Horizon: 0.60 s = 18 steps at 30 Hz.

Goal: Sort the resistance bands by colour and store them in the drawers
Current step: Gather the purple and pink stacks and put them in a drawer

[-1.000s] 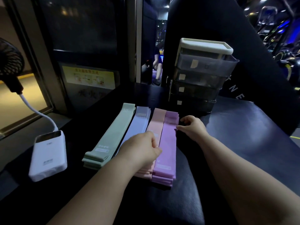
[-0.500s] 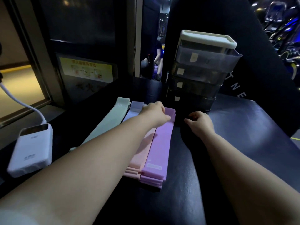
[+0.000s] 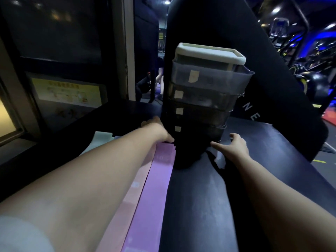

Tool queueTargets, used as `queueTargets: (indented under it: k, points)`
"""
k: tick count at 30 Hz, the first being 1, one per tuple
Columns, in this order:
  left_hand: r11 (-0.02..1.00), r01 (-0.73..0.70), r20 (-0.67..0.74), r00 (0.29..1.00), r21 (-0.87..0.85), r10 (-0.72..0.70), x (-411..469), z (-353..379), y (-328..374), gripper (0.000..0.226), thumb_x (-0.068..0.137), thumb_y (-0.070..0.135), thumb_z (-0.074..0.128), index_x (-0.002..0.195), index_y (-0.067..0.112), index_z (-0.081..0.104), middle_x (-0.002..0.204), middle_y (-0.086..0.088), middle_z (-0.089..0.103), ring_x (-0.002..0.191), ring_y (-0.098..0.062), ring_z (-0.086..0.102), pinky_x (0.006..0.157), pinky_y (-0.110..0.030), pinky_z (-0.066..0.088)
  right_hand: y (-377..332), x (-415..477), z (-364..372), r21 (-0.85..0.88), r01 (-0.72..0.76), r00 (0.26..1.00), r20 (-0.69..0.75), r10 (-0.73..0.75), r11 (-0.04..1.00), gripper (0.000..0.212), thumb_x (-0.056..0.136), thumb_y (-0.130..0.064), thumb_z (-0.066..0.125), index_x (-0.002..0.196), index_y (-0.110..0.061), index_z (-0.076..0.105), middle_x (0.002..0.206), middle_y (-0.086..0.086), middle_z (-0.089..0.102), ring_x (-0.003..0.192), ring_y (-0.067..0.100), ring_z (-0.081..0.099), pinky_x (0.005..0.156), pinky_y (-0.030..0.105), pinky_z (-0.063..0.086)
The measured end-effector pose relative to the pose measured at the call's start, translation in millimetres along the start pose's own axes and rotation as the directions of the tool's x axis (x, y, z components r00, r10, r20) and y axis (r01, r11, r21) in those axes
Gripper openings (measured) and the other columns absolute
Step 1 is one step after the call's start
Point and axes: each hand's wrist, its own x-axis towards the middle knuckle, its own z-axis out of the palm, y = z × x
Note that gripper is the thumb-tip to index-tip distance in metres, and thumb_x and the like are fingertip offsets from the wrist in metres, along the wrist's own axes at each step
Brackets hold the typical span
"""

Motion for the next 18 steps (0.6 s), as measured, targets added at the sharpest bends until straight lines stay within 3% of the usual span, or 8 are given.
queueTargets:
  k: [2, 5, 7, 9, 12, 15, 18]
  points:
    - [0.999, -0.023, 0.019, 1.0, -0.04, 0.024, 14, 2, 1, 0.107, 0.071, 0.046, 0.082, 0.149, 0.01, 0.02, 0.15, -0.013, 0.036, 0.138, -0.033, 0.034, 0.104, -0.035, 0.039, 1, 12, 1, 0.006, 0.036, 0.999, 0.036, -0.036, 0.999, 0.097, 0.068, -0.042, 0.084, 0.146, -0.009, 0.037, 0.146, 0.011, 0.043, 0.136, 0.027, 0.04, 0.105, 0.038, 0.039]
    - [0.978, -0.074, 0.081, 0.993, -0.194, 0.091, 37, 8, 1, 0.112, 0.069, 0.036, 0.086, 0.151, 0.009, 0.015, 0.15, -0.012, 0.038, 0.135, -0.032, 0.04, 0.105, -0.035, 0.039, 0, 29, 4, 0.062, 0.113, 0.991, 0.063, -0.117, 0.992, 0.077, 0.065, -0.031, 0.088, 0.13, -0.012, 0.05, 0.119, -0.002, 0.053, 0.117, 0.018, 0.051, 0.087, 0.028, 0.04]
    - [0.956, -0.09, 0.101, 0.987, -0.281, 0.123, 51, 15, 2, 0.115, 0.066, 0.028, 0.089, 0.151, 0.009, 0.014, 0.148, -0.011, 0.041, 0.134, -0.03, 0.042, 0.105, -0.035, 0.04, 0, 40, 6, 0.125, 0.142, 0.984, 0.089, -0.153, 0.982, 0.069, 0.061, -0.027, 0.091, 0.118, -0.021, 0.054, 0.11, -0.009, 0.056, 0.109, 0.013, 0.054, 0.084, 0.026, 0.04]
    - [0.939, -0.105, 0.103, 0.984, -0.328, 0.146, 61, 20, 5, 0.123, 0.063, 0.025, 0.091, 0.152, 0.01, 0.008, 0.149, -0.011, 0.04, 0.135, -0.03, 0.041, 0.108, -0.036, 0.038, 2, 52, 8, 0.161, 0.148, 0.979, 0.118, -0.168, 0.976, 0.073, 0.052, -0.035, 0.093, 0.112, -0.025, 0.052, 0.112, -0.008, 0.062, 0.109, 0.013, 0.057, 0.089, 0.03, 0.045]
    - [0.902, -0.138, 0.095, 0.977, -0.41, 0.192, 74, 25, 9, 0.126, 0.063, 0.019, 0.091, 0.154, 0.014, 0.003, 0.15, -0.008, 0.039, 0.138, -0.028, 0.038, 0.113, -0.036, 0.033, 8, 67, 10, 0.206, 0.127, 0.972, 0.17, -0.163, 0.97, 0.1, 0.035, -0.054, 0.092, 0.121, -0.033, 0.047, 0.119, -0.012, 0.064, 0.113, 0.011, 0.059, 0.1, 0.036, 0.047]
    - [0.85, -0.167, 0.084, 0.967, -0.5, 0.24, 83, 27, 8, 0.126, 0.063, 0.011, 0.09, 0.155, 0.017, 0.003, 0.15, -0.006, 0.04, 0.138, -0.025, 0.037, 0.112, -0.032, 0.03, 9, 75, 11, 0.216, 0.138, 0.961, 0.207, -0.183, 0.967, 0.093, 0.031, -0.054, 0.087, 0.114, -0.045, 0.046, 0.107, -0.019, 0.067, 0.106, 0.006, 0.062, 0.099, 0.034, 0.048]
    - [0.842, -0.171, 0.11, 0.959, -0.511, 0.261, 89, 26, 5, 0.125, 0.06, 0.01, 0.091, 0.155, 0.019, 0.009, 0.146, -0.005, 0.045, 0.134, -0.024, 0.042, 0.113, -0.035, 0.033, 11, 82, 12, 0.212, 0.144, 0.95, 0.244, -0.195, 0.967, 0.097, 0.033, -0.052, 0.089, 0.119, -0.049, 0.043, 0.107, -0.019, 0.066, 0.105, 0.006, 0.062, 0.097, 0.034, 0.049]
